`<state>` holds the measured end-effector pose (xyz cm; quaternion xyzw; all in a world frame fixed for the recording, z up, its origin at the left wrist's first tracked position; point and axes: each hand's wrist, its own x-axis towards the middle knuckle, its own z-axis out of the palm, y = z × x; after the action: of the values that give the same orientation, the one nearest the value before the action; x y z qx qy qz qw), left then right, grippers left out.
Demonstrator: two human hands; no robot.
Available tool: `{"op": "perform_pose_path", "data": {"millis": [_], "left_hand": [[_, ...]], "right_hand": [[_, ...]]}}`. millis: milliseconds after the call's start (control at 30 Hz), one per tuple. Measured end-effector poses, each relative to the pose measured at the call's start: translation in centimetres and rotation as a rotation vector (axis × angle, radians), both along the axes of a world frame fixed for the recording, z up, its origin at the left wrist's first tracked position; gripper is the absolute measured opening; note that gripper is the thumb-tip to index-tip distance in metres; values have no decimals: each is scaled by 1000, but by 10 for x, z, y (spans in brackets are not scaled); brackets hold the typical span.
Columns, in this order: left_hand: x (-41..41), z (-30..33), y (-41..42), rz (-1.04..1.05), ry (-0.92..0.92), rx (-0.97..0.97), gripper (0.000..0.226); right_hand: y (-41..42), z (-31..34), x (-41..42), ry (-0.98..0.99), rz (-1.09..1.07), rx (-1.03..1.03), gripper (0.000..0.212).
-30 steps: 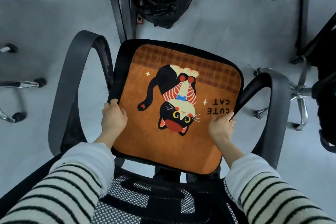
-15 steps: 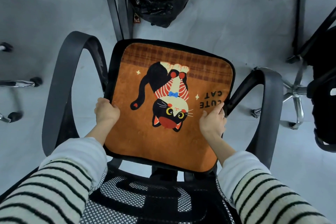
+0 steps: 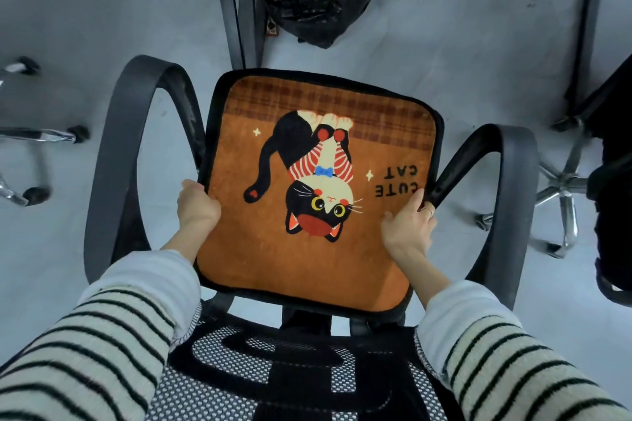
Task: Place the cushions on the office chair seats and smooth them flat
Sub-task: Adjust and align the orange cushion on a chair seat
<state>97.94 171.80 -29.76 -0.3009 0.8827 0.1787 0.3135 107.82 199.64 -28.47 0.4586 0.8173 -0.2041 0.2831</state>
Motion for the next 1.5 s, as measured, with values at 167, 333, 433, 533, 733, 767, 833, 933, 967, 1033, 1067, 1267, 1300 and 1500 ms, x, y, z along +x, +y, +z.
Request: {"op": "perform_pose_path", "data": {"millis": [167,333,433,533,733,767,833,933,967,1033,1067,1267,1300,1500], "left_hand": [[2,-2,-2,22,-14,-7,34],[4,-4,-3,22,-13,-7,32],[1,-6,-4,97,-42,0,35],[2,-6,-6,115,-39,11,38],[16,-2,-3,-10,23,31,44],[20,-1,-2,-38,24,32,46],[23,0,1,-68,13,32,49],[20,1,0,-56,-15,53,51],[19,1,-2,-56,-23,58,51],[18,1,-5,-76,-31,71,52],[18,1,-6,-85,-33,73,52],[19,0,-7,-127,-30,60,53],[19,0,-5,-142,-31,50,51],[34,11,7,-284,-162,-27,68]], "right_hand": [[4,-4,2,18,21,-10,72],[12,-4,-6,54,61,-17,70],[14,-4,-8,72,76,-26,73],[14,-3,-4,87,92,-64,75],[1,-1,12,26,144,-117,81],[0,0,14,14,158,-120,83],[-2,0,16,-13,187,-117,84],[-2,0,21,-56,219,-90,83],[-2,0,23,-68,233,-83,83],[-3,1,27,-81,240,-73,82],[-3,2,29,-88,242,-70,82],[-3,5,29,-127,254,-67,83],[-4,6,29,-130,253,-75,84],[-11,17,29,-143,344,-156,80]]}}
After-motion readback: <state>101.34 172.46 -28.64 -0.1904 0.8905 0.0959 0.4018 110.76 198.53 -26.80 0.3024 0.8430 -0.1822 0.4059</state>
